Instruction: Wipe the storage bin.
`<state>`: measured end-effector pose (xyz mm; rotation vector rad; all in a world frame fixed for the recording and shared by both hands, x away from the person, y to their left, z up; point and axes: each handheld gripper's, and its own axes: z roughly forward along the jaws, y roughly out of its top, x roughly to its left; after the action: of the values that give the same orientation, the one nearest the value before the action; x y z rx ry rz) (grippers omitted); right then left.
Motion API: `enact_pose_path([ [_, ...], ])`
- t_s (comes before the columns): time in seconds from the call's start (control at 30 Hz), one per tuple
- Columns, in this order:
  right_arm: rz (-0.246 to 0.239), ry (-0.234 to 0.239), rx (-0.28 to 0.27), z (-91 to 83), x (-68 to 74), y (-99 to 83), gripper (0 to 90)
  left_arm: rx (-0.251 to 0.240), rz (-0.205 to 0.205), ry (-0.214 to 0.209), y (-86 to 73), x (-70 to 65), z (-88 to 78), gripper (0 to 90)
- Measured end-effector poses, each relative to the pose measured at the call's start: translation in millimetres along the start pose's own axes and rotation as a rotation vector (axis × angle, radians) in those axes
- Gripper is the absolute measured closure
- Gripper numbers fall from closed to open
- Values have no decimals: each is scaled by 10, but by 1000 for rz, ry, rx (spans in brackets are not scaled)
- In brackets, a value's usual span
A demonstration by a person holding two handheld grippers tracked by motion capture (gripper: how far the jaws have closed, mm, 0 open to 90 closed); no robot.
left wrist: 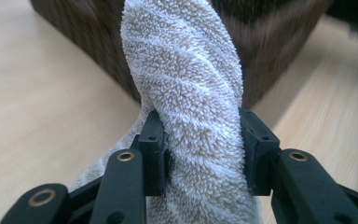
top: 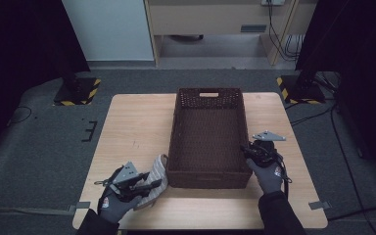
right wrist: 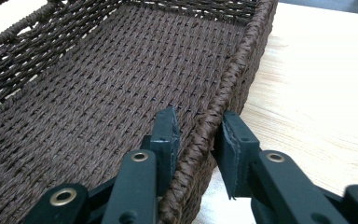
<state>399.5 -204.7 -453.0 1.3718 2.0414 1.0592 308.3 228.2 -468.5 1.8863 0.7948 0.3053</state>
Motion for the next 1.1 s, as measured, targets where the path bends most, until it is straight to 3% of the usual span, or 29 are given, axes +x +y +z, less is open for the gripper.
enact_pose_path([
  [0.07,1,2,-4,2,-3,-2,692,-40,13,-3,51,-38,-49,580],
  [0.13,0,5,-4,1,-6,-4,690,-33,27,-19,55,-84,-32,579],
  [0.27,7,7,-11,-1,-9,-14,684,49,41,-24,-43,-145,89,577],
  [0.3,7,7,-11,-1,-9,-14,684,49,41,-24,-43,-145,89,577],
  [0.33,12,12,-14,-1,-16,-19,682,94,39,-20,-108,-147,151,577],
  [0.43,7,11,-14,0,-16,-17,684,152,36,-22,-194,-157,239,577],
  [0.53,8,9,-13,0,-12,-15,685,164,35,-22,-207,-161,256,576],
  [0.63,10,9,-14,0,-12,-14,684,147,9,-9,-191,-153,194,577],
  [0.73,11,12,-13,-1,-15,-14,678,103,-12,18,-141,-139,92,578],
  [0.87,7,12,-17,1,-19,-17,672,47,-46,103,-61,-34,-72,578],
  [0.9,7,12,-17,1,-19,-17,672,47,-46,103,-61,-34,-72,578],
  [0.93,8,14,-16,1,-21,-17,669,36,-45,156,-23,32,-134,578],
  [1.0,8,13,-18,3,-22,-17,669,30,-54,174,-4,71,-160,578],
  [1.1,6,16,-18,4,-27,-16,662,7,-95,238,66,247,-233,578],
])
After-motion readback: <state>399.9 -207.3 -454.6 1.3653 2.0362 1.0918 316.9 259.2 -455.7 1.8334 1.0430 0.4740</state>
